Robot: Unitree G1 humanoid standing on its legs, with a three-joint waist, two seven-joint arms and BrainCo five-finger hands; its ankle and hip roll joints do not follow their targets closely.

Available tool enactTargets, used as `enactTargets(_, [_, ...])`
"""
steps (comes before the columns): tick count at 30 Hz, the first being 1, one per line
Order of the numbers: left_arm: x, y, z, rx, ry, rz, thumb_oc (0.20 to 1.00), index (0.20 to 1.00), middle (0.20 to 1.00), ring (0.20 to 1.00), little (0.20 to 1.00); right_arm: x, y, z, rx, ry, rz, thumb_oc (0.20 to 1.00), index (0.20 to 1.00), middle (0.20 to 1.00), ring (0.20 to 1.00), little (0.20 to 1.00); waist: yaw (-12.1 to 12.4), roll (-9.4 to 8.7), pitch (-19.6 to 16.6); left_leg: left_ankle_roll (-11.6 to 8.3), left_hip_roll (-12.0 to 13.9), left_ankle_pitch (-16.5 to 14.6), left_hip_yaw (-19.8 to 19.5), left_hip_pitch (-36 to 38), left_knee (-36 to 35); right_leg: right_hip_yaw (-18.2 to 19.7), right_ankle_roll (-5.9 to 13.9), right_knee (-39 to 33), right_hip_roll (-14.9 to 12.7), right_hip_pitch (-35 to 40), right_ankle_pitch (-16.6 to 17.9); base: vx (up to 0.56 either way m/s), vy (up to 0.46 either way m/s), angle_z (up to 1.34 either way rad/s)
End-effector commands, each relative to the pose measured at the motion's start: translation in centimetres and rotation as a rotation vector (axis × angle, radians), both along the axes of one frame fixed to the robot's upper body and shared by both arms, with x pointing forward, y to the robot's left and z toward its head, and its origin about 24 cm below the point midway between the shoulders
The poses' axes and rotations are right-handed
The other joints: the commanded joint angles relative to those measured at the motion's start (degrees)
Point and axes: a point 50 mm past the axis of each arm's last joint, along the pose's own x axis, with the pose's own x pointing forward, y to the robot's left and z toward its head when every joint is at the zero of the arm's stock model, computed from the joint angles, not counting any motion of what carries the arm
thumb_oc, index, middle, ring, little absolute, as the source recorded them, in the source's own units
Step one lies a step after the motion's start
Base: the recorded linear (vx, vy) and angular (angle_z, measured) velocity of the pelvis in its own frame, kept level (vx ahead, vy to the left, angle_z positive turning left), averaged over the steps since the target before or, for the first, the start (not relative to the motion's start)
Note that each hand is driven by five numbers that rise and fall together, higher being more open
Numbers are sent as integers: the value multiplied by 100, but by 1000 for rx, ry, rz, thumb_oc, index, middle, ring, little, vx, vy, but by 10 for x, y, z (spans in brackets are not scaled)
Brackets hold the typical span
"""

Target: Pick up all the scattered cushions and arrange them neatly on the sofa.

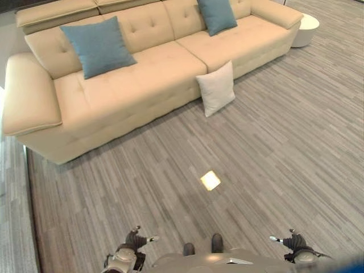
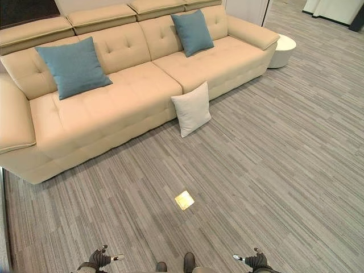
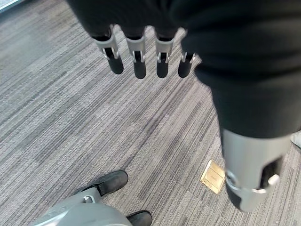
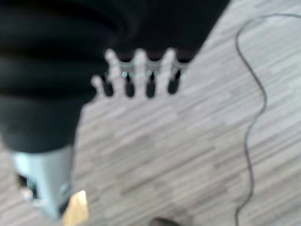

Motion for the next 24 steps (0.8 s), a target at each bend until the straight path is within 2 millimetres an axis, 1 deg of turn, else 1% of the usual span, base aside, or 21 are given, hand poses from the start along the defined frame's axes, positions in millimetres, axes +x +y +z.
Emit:
enactTargets(1, [11, -5, 1, 7, -3, -44, 1000, 1000, 1000, 1000, 1000, 12, -3, 3, -11, -16, -14, 1000, 1000, 1000, 1000, 1000, -42, -103, 36, -276, 175, -238, 31, -24, 21, 276, 796, 175, -569, 209, -405, -6, 2, -7])
enactTargets(5, [13, -4, 1, 9, -8, -40, 1000, 1000, 1000, 1000, 1000, 14, 0, 2, -9, -14, -5, 1000, 1000, 1000, 1000, 1000, -35, -128, 72, -272, 185, -231, 77, -79, 21, 290, 805, 187, -543, 104, -353, -28, -3, -11])
enactTargets(7, [14, -3, 2, 12, -15, -32, 1000, 1000, 1000, 1000, 1000, 17, 3, 2, -12, -16, 17, 1000, 1000, 1000, 1000, 1000, 9, -164, 106, -275, 205, -229, 214, -121, 21, 212, 826, 197, -518, -4, -285, -34, -21, -10])
enactTargets(8, [15, -3, 2, 11, -20, -25, 1000, 1000, 1000, 1000, 1000, 21, 4, 3, -15, -22, 30, 1000, 1000, 1000, 1000, 1000, 52, -184, 122, -283, 214, -236, 313, -132, 21, 105, 854, 206, -513, -43, -251, -21, -27, -21])
enactTargets(9, [15, -3, 2, 11, -20, -25, 1000, 1000, 1000, 1000, 1000, 21, 4, 3, -15, -22, 30, 1000, 1000, 1000, 1000, 1000, 55, -185, 123, -283, 214, -236, 316, -130, 21, 108, 854, 207, -513, -43, -251, -14, -40, -45])
enactTargets(12, [14, -1, 2, 12, -20, -13, 1000, 1000, 1000, 1000, 1000, 28, 5, 5, -22, -37, 50, 1000, 1000, 1000, 1000, 1000, 109, -208, 156, -325, 278, -245, 498, -115, 21, -314, 895, 294, -548, -119, -211, -10, -38, -73])
enactTargets(13, [14, -1, 2, 12, -20, -13, 1000, 1000, 1000, 1000, 1000, 28, 5, 5, -22, -37, 50, 1000, 1000, 1000, 1000, 1000, 109, -208, 156, -325, 278, -245, 498, -115, 21, -315, 895, 294, -548, -119, -212, 6, -56, -58])
enactTargets(14, [14, 0, 3, 13, -19, -12, 1000, 1000, 1000, 1000, 1000, 30, 5, 6, -26, -43, 59, 1000, 1000, 1000, 1000, 1000, 118, -217, 166, -348, 304, -245, 571, -86, 21, -558, 906, 339, -567, -138, -214, 32, -72, -33])
enactTargets(18, [16, -6, 2, -5, -14, -30, 1000, 1000, 1000, 1000, 1000, 24, 0, 6, -30, -31, 41, 1000, 1000, 1000, 1000, 1000, 43, -192, 154, -369, 295, -257, 556, 9, 21, -521, 845, 166, -528, 53, -332, 44, -70, -6])
enactTargets(22, [18, -13, 1, -17, -16, -47, 1000, 1000, 1000, 1000, 1000, 20, 1, 4, -24, -29, 36, 1000, 1000, 1000, 1000, 1000, -32, -133, 172, -408, 356, -239, 518, 114, 21, -402, 745, 101, -430, 144, -421, 65, -98, 2])
enactTargets(23, [19, -14, 1, -20, -17, -50, 1000, 1000, 1000, 1000, 1000, 19, 1, 4, -22, -28, 32, 1000, 1000, 1000, 1000, 1000, -43, -133, 200, -425, 381, -240, 510, 102, 94, -371, 719, 106, -413, 148, -439, 10, -92, -3])
enactTargets(24, [22, -16, 1, -23, -26, -55, 1000, 1000, 1000, 1000, 1000, 20, 1, 4, -18, -37, 24, 1000, 1000, 1000, 1000, 1000, -50, -151, 252, -452, 417, -291, 513, -17, 343, -336, 684, 120, -396, 140, -473, -12, -108, -2])
